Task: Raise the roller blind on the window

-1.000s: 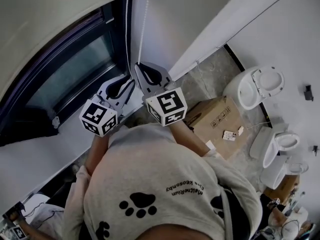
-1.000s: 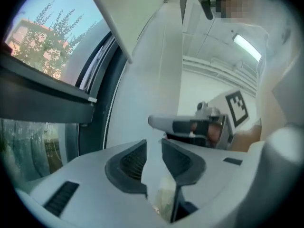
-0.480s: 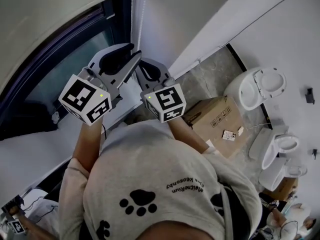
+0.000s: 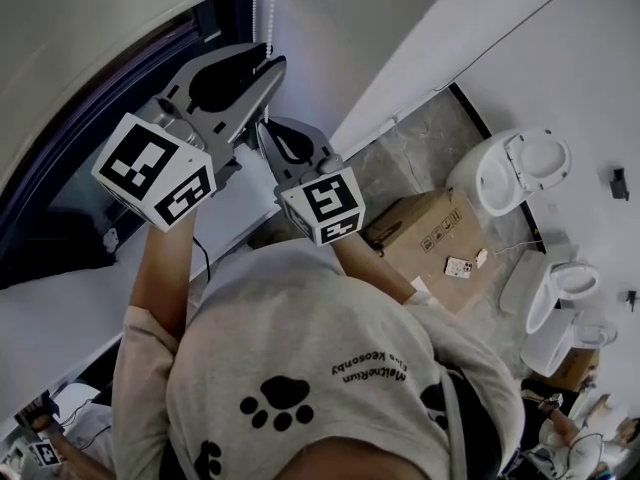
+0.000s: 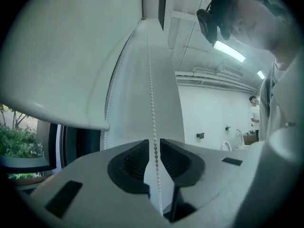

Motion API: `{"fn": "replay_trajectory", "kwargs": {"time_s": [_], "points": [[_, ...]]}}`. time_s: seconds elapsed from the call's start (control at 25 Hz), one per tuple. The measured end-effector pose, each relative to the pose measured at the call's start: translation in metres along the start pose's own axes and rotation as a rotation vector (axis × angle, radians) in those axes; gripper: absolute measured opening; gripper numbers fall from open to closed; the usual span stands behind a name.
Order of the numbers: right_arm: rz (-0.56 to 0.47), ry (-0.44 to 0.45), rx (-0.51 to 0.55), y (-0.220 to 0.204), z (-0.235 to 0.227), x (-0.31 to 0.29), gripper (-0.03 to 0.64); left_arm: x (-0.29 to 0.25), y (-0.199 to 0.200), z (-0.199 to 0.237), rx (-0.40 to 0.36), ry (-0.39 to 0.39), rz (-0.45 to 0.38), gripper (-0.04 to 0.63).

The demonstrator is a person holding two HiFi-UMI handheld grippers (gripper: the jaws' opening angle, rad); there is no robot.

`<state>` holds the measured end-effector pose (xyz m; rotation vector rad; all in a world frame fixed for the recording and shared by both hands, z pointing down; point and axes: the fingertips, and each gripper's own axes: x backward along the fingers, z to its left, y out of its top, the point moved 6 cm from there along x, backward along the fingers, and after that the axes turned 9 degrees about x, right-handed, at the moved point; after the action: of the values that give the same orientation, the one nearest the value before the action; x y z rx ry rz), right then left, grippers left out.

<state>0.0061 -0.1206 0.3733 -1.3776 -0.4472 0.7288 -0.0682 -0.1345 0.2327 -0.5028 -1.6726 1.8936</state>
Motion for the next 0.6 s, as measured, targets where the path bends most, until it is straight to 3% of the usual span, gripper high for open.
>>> {"fn": "replay_trajectory", "kwargs": {"time_s": [0.28, 0.6], "points": [[0.004, 0.004, 0.019, 0.0017, 0.0026, -0.0065, 0.011, 0.0004, 0.0127, 0.0044, -0.022, -0.017, 0.001, 0.023], [0.022, 0.006, 0.024, -0.0032, 0.0013, -0.0068, 0.011, 0.0033, 0.0076, 0.0003, 0.002, -0.023, 0.027, 0.014]]}}
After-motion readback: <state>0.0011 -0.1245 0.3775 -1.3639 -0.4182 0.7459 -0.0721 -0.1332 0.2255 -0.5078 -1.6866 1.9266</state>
